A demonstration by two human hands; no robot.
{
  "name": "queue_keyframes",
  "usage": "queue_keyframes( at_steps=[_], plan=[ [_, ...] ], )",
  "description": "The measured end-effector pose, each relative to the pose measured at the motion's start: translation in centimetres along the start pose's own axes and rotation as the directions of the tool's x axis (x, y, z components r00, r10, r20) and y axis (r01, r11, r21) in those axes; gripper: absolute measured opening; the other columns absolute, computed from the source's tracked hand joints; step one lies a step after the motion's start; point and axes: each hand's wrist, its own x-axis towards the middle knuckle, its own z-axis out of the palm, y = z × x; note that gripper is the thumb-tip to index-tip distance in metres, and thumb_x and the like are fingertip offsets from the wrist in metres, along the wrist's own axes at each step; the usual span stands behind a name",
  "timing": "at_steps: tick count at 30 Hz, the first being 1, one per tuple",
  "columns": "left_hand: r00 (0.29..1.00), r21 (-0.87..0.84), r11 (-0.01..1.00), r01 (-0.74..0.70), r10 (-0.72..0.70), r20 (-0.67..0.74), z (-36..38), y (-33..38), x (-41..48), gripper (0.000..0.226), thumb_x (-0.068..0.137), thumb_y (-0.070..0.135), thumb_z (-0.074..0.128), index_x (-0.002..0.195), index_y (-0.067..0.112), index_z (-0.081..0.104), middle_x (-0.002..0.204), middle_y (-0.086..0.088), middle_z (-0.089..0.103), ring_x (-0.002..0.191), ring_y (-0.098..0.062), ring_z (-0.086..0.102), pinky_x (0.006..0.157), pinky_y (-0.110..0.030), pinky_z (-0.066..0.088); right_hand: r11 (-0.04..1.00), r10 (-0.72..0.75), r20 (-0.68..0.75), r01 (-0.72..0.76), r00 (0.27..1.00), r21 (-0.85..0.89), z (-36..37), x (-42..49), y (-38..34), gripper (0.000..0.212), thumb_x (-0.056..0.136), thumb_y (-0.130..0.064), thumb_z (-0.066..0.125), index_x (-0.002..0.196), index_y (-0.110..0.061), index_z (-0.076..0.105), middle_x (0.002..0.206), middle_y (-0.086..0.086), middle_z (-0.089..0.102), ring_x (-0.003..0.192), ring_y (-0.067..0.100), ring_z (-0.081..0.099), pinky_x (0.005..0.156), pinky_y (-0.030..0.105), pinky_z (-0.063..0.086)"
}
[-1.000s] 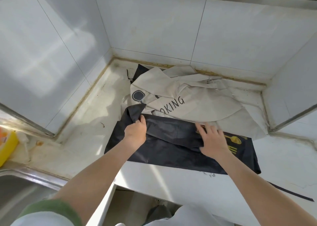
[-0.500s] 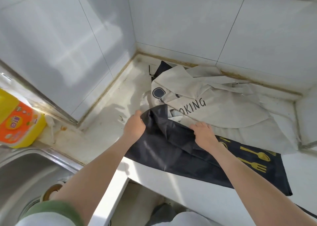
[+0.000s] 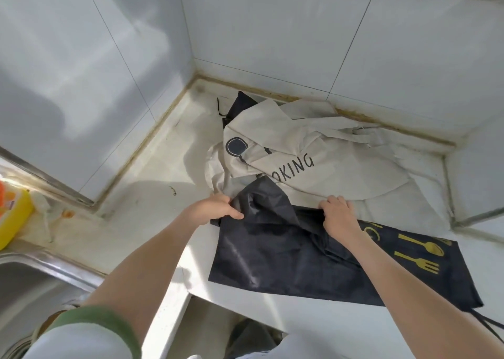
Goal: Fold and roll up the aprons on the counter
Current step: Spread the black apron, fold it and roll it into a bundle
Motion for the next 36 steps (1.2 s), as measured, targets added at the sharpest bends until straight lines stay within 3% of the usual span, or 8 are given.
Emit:
queue_keyframes(
  at_steps=[4, 7, 14, 21, 26, 29, 31, 36],
  plan=[
    [0.980, -0.126, 0.972, -0.199, 0.195, -0.040, -0.8, 0.7, 0.3, 0.030, 0.084, 0.003, 0.068, 0.109, 0.019, 0.060, 0.104, -0.004, 0.068, 0.094, -0.019, 0.066, 0.081, -0.030, 0.056, 0.998, 0.056, -0.035, -0.056, 0.998, -0.015, 0.0, 0.2, 0.4, 0.036, 0.086, -0.002, 0.045, 0.119, -0.016, 0.051, 0.121, 0.004, 0.049, 0.116, 0.024, 0.041, 0.095, 0.032, 0.031],
    [0.943, -0.234, 0.915, -0.329, 0.305, -0.133, -1.3, 1.9, -0.1, 0.026, 0.084, -0.011, 0.060, 0.090, 0.014, 0.059, 0.081, -0.001, 0.062, 0.075, -0.012, 0.060, 0.064, -0.015, 0.050, 0.994, 0.066, -0.077, -0.072, 0.995, -0.077, -0.1, 0.4, 0.4, 0.035, 0.087, -0.003, 0.046, 0.119, -0.016, 0.049, 0.122, 0.002, 0.049, 0.114, 0.023, 0.042, 0.093, 0.031, 0.033],
    [0.893, -0.157, 0.924, -0.349, 0.277, -0.355, -1.8, 1.9, 0.6, 0.027, 0.062, -0.011, 0.047, 0.050, 0.013, 0.040, 0.061, 0.001, 0.038, 0.056, -0.009, 0.037, 0.051, -0.014, 0.031, 0.998, -0.018, -0.014, 0.017, 1.000, -0.062, 0.2, 0.5, 0.7, 0.041, 0.086, -0.003, 0.045, 0.125, -0.017, 0.044, 0.126, 0.000, 0.049, 0.116, 0.021, 0.041, 0.095, 0.029, 0.031],
    [0.876, 0.117, 0.942, -0.314, 0.335, -0.348, -3.1, -0.4, 1.2, 0.053, 0.075, -0.022, 0.032, 0.050, 0.015, 0.061, 0.117, -0.005, 0.060, 0.119, -0.009, 0.044, 0.106, -0.025, 0.027, 0.982, -0.100, 0.087, 0.084, 0.991, 0.168, 0.4, 0.1, 1.6, 0.017, 0.099, -0.035, 0.039, 0.103, -0.022, 0.049, 0.116, -0.001, 0.055, 0.113, 0.019, 0.046, 0.096, 0.031, 0.028],
    [0.840, 0.285, 0.921, -0.267, 0.367, -0.399, -3.6, 1.5, 0.4, 0.040, 0.079, -0.002, 0.042, 0.070, 0.025, 0.070, 0.101, 0.005, 0.063, 0.103, -0.019, 0.059, 0.085, -0.027, 0.043, 0.988, -0.102, 0.104, 0.088, 0.989, 0.130, -0.1, -0.3, 0.7, 0.030, 0.104, -0.022, 0.028, 0.123, -0.015, 0.050, 0.125, 0.001, 0.052, 0.118, 0.021, 0.043, 0.101, 0.034, 0.033],
    [0.749, 0.527, 0.772, -0.357, 0.573, -0.332, -1.8, 2.8, -0.3, 0.027, 0.083, 0.003, 0.049, 0.088, 0.019, 0.070, 0.101, 0.001, 0.064, 0.098, -0.020, 0.057, 0.082, -0.027, 0.041, 0.991, -0.053, 0.138, 0.035, 0.989, 0.132, -0.1, 0.1, -0.3, 0.028, 0.103, -0.020, 0.031, 0.118, -0.013, 0.053, 0.122, 0.006, 0.055, 0.112, 0.025, 0.045, 0.097, 0.037, 0.037],
    [0.709, 0.676, 0.580, -0.454, 0.695, -0.120, -0.1, 3.0, -0.8, 0.012, 0.087, 0.016, 0.056, 0.090, 0.017, 0.067, 0.098, 0.002, 0.062, 0.097, -0.016, 0.054, 0.084, -0.028, 0.041, 0.978, -0.039, 0.140, 0.009, 0.989, 0.208, -0.3, 0.0, -0.8, 0.031, 0.103, -0.027, 0.031, 0.112, -0.012, 0.057, 0.116, 0.008, 0.058, 0.109, 0.028, 0.047, 0.095, 0.041, 0.033],
    [0.765, 0.847, 0.173, -0.502, 0.547, 0.341, 3.8, 1.3, -0.7, 0.045, 0.080, 0.058, 0.062, 0.092, 0.017, 0.049, 0.098, 0.003, 0.052, 0.090, -0.017, 0.049, 0.072, -0.030, 0.042, 0.970, -0.085, -0.157, 0.118, 0.984, 0.211, 0.8, -1.5, -0.5, 0.035, 0.093, -0.047, 0.048, 0.106, -0.014, 0.050, 0.105, -0.003, 0.050, 0.099, 0.021, 0.046, 0.089, 0.035, 0.034]
  ],
)
